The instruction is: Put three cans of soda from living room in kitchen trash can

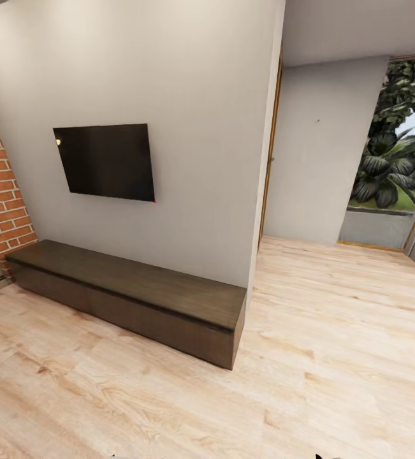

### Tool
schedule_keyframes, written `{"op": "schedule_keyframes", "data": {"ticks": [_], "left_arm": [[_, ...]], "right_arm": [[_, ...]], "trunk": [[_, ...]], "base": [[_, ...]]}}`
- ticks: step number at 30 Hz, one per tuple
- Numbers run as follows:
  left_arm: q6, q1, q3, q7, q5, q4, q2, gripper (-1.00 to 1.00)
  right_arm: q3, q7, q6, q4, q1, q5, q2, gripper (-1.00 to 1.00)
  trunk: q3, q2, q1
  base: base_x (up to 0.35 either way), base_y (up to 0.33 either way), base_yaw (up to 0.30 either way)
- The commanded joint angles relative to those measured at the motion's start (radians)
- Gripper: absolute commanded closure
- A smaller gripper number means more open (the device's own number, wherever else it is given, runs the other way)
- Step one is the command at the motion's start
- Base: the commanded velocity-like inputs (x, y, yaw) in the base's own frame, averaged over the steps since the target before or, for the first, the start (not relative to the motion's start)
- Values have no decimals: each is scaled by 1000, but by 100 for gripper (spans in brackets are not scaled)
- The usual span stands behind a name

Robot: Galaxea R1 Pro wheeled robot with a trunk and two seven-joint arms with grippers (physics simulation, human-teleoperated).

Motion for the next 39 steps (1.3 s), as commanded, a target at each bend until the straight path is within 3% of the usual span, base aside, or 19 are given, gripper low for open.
{"op": "schedule_keyframes", "data": {"ticks": [1, 12, 39], "left_arm": [[0, 0, 0, 0, 0, 0, 0, -100], [0, 0, -4, 0, 0, 0, -1, -100], [0, -1, -8, 2, -1, 39, -1, -100]], "right_arm": [[0, -6, 0, 0, 0, 0, 1, -100], [2, -77, 0, 2, 0, 0, 8, -100], [4, -89, 0, 7, 0, -1, 10, -100]], "trunk": [[-1, 0, 0], [-8, 0, 0], [-9, 0, 0]], "base": [[0, 0, 102], [0, 0, 176], [0, 0, 244]]}}
